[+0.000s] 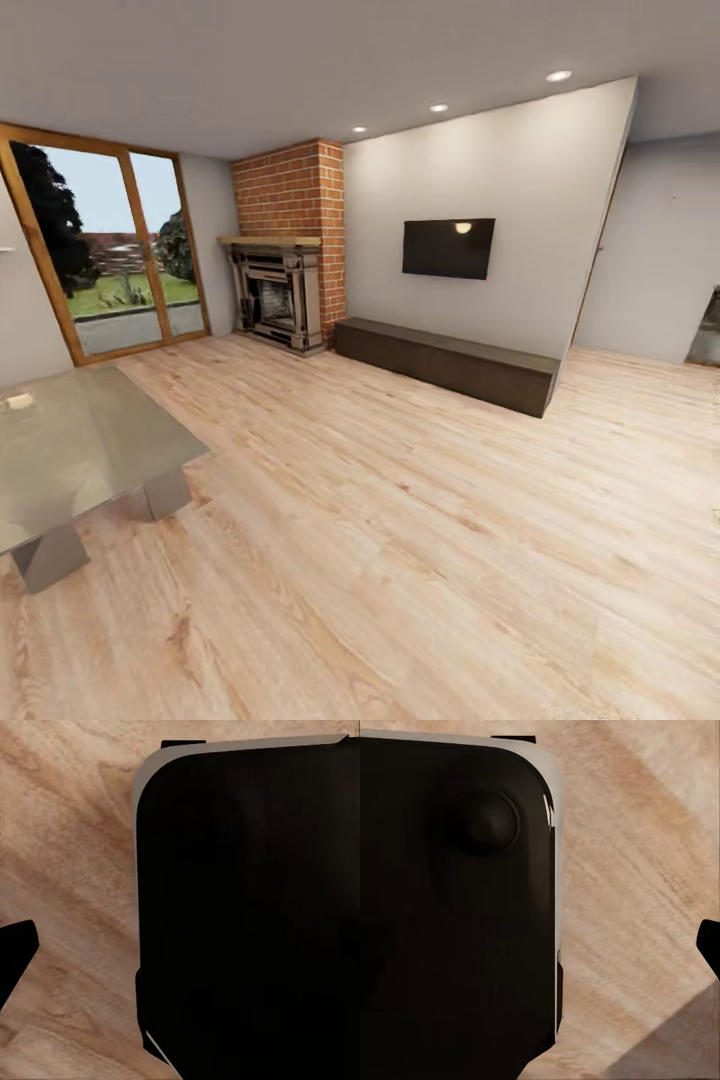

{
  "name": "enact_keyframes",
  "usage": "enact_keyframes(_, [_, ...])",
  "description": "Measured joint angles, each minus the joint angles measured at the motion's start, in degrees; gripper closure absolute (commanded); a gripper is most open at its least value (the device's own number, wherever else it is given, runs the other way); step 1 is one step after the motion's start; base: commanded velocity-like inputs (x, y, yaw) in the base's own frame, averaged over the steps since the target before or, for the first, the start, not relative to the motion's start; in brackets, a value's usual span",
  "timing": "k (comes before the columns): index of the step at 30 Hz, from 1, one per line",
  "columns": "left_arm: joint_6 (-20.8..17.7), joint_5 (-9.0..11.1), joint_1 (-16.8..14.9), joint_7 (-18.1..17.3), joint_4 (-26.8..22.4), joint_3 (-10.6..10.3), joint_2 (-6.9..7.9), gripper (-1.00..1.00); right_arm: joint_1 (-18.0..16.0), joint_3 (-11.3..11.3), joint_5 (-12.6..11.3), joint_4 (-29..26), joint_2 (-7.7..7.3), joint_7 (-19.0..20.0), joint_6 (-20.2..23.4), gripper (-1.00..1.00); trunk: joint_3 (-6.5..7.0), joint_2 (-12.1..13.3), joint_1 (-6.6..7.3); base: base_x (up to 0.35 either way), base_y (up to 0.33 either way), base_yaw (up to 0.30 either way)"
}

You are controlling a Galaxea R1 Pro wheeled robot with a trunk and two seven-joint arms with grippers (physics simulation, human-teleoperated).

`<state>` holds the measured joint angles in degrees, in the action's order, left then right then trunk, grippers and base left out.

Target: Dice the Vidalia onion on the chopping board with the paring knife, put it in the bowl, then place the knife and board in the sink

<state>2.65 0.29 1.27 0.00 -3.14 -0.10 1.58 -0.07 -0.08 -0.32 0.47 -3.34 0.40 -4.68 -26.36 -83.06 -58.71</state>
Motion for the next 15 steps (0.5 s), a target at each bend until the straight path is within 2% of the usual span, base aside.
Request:
enact_keyframes(5, [0.0,0.0,0.0,0.0,0.0,0.0,-0.01,-1.00,0.0,0.0,0.0,0.0,0.00,0.0,0.0,-1.00,0.00,0.0,0.01,0.232,0.000,-0.300])
enact_keyframes(15, [-0.1,0.0,0.0,0.0,0.0,0.0,-0.01,-1.00,0.0,0.0,0.0,0.0,0.03,0.0,0.0,-1.00,0.00,0.0,0.02,0.330,0.000,-0.300])
